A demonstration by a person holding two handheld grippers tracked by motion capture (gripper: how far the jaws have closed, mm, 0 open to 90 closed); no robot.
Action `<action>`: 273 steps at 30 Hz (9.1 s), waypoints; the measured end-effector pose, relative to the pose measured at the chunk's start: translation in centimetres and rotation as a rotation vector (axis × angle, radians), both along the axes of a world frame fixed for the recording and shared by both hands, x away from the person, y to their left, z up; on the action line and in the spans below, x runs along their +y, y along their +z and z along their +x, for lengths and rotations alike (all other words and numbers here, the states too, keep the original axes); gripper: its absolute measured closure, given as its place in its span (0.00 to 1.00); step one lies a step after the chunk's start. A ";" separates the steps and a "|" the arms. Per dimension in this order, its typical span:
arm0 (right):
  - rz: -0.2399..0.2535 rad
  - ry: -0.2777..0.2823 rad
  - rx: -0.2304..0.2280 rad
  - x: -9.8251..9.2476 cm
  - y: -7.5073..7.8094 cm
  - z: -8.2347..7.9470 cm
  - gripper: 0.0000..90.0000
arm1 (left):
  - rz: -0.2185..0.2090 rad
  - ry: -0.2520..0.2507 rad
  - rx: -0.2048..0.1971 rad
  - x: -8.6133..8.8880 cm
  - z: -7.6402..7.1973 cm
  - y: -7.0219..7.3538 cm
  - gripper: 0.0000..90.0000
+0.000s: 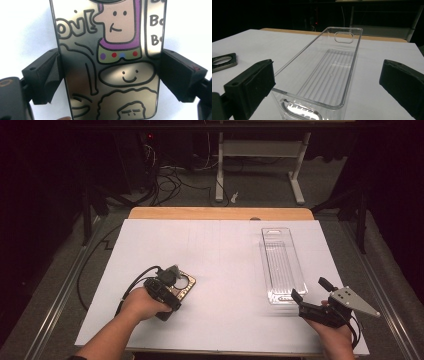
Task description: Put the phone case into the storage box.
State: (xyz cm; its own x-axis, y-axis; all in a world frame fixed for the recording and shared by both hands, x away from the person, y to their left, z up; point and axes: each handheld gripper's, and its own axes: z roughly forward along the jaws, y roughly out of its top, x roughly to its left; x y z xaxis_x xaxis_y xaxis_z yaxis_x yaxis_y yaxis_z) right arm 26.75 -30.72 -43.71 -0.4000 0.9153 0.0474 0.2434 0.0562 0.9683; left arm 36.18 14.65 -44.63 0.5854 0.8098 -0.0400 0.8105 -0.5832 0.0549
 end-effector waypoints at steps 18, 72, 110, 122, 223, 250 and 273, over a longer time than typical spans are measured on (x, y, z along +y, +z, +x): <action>0.002 -0.004 0.000 -0.1 0.0 0.0 0.00 | -0.175 -0.029 -0.115 1.1 -0.8 1.8 0.14; -0.015 -0.005 0.004 0.1 -0.2 -0.1 0.00 | -0.624 0.069 -0.637 5.6 -3.9 -0.8 0.14; -0.037 0.042 -0.018 1.2 0.2 0.2 0.00 | -0.760 -0.034 -0.718 5.4 -5.0 -0.5 0.14; -0.038 0.083 -0.007 3.7 1.2 1.5 0.00 | -0.775 -0.054 -0.703 5.3 -4.8 -0.5 0.14; -0.037 0.265 -0.015 10.9 1.5 3.2 0.00 | -0.964 -0.426 -0.581 0.3 -3.6 0.1 0.14; -0.052 0.402 0.002 16.0 1.7 5.1 0.00 | -0.985 -0.421 -0.568 2.0 -3.5 0.0 0.14; -0.029 0.547 0.036 15.4 1.5 4.2 0.00 | -1.020 -0.491 -0.531 1.4 -4.0 -0.1 0.14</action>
